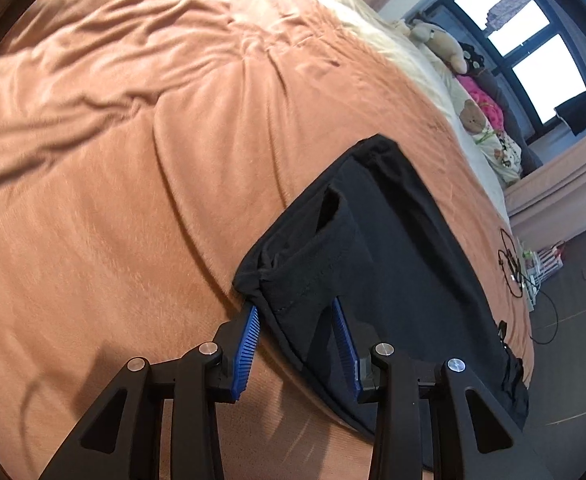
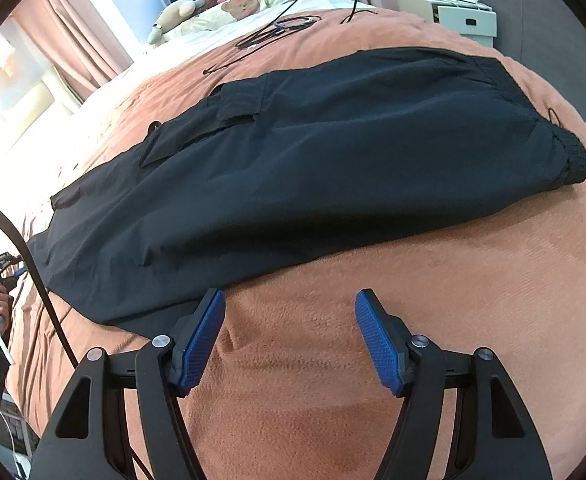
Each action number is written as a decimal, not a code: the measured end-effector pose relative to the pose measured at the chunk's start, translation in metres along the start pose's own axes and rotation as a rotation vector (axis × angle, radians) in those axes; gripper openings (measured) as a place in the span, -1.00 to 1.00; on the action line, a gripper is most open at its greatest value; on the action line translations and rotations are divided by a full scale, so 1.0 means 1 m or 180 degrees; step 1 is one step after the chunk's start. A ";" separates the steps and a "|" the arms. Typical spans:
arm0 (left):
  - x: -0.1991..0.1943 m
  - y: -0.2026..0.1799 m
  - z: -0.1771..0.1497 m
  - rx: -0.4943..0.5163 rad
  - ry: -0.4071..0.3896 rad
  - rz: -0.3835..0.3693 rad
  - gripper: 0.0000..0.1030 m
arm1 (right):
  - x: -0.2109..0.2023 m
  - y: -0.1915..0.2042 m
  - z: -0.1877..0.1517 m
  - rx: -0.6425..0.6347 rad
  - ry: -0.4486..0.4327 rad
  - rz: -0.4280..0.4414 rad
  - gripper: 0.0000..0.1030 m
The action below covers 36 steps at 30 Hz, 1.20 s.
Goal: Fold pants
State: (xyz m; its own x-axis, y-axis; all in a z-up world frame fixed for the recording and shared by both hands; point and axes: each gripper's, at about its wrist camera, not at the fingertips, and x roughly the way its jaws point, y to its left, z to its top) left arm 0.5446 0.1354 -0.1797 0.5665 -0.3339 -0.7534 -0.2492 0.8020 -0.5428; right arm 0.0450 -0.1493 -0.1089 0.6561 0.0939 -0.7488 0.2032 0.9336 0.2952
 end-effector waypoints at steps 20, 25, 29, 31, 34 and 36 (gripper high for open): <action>-0.013 -0.009 -0.005 0.0013 -0.0335 -0.0103 -0.95 | 0.029 -0.050 0.005 0.1134 -0.0228 0.0793 0.28; -0.019 -0.015 -0.001 0.0030 -0.0341 -0.0120 -0.95 | 0.043 -0.057 0.006 0.1405 -0.0269 0.0829 0.28; -0.020 -0.016 0.001 0.0026 -0.0317 -0.0140 -0.95 | 0.046 -0.036 -0.005 0.1379 -0.0083 0.1129 0.28; -0.019 -0.015 0.001 0.0031 -0.0306 -0.0149 -0.95 | 0.051 -0.024 -0.016 0.1301 0.0039 0.1291 0.27; -0.016 -0.015 0.002 0.0030 -0.0285 -0.0135 -0.95 | 0.056 -0.012 -0.026 0.1189 0.0096 0.1269 0.20; -0.015 -0.015 0.002 0.0037 -0.0280 -0.0138 -0.95 | 0.058 -0.006 -0.028 0.1179 0.0108 0.1295 0.20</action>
State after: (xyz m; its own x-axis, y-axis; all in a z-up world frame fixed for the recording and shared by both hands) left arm 0.5415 0.1291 -0.1594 0.6435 -0.3241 -0.6935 -0.2140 0.7936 -0.5695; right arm 0.0614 -0.1393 -0.1708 0.7126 0.4386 -0.5476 0.1842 0.6361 0.7493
